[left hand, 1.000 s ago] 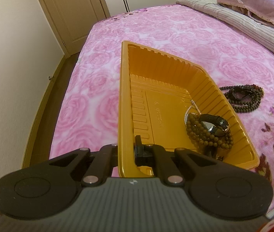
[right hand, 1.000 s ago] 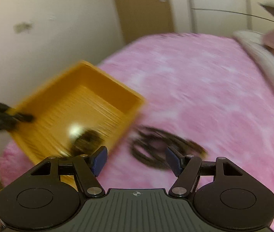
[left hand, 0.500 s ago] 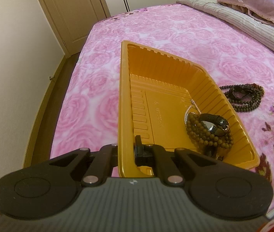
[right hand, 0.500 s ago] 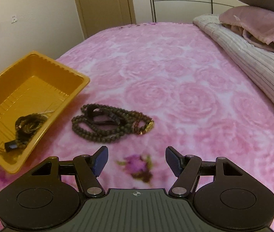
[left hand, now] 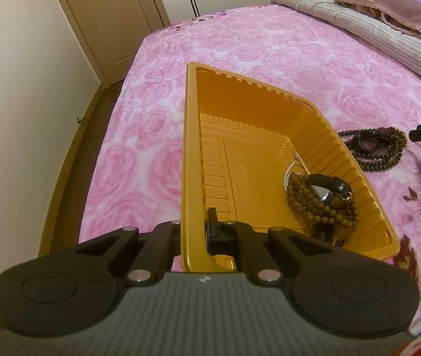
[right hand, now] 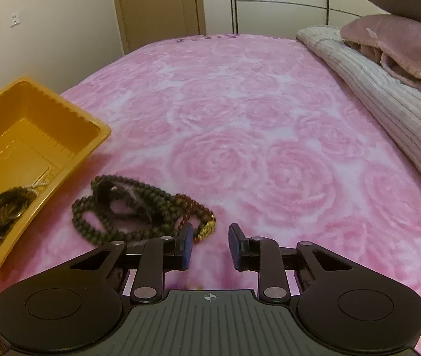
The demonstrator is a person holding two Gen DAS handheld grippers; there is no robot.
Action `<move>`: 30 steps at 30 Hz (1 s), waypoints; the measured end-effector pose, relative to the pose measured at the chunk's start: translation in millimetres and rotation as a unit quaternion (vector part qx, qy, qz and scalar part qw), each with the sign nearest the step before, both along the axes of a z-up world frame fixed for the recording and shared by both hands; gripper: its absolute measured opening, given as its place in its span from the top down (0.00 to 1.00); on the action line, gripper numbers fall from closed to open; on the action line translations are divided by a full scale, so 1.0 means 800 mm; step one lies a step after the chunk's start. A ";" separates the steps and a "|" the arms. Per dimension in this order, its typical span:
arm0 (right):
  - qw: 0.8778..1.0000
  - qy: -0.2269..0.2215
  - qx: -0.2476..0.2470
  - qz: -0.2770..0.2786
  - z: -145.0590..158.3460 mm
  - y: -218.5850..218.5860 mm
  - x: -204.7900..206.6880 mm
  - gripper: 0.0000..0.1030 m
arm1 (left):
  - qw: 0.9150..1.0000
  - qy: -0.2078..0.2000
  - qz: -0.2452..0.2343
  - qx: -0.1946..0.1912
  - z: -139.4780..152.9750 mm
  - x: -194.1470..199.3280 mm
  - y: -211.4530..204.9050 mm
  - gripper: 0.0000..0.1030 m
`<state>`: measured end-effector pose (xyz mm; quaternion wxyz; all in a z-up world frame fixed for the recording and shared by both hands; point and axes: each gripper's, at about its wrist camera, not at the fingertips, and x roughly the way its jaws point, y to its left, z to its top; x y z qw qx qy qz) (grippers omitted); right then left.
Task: Organize jewelry
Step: 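Grasp the amber bead strand with gold pendant using the right tool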
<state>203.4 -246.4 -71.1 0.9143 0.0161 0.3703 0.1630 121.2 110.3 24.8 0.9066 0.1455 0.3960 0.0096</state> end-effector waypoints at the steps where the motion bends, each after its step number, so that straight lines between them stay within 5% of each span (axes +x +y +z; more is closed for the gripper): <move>1: 1.000 0.001 0.000 0.000 -0.001 0.001 0.003 0.76 | 1.000 0.000 0.000 0.000 0.000 0.000 0.001 0.97; 10: 0.999 0.024 0.017 -0.017 -0.014 0.006 0.015 0.96 | 1.000 0.001 0.000 0.001 0.000 0.001 0.001 0.97; 30: 0.999 -0.049 -0.003 -0.005 0.078 -0.018 -0.078 0.97 | 1.000 0.000 -0.003 0.004 0.001 -0.002 -0.002 0.97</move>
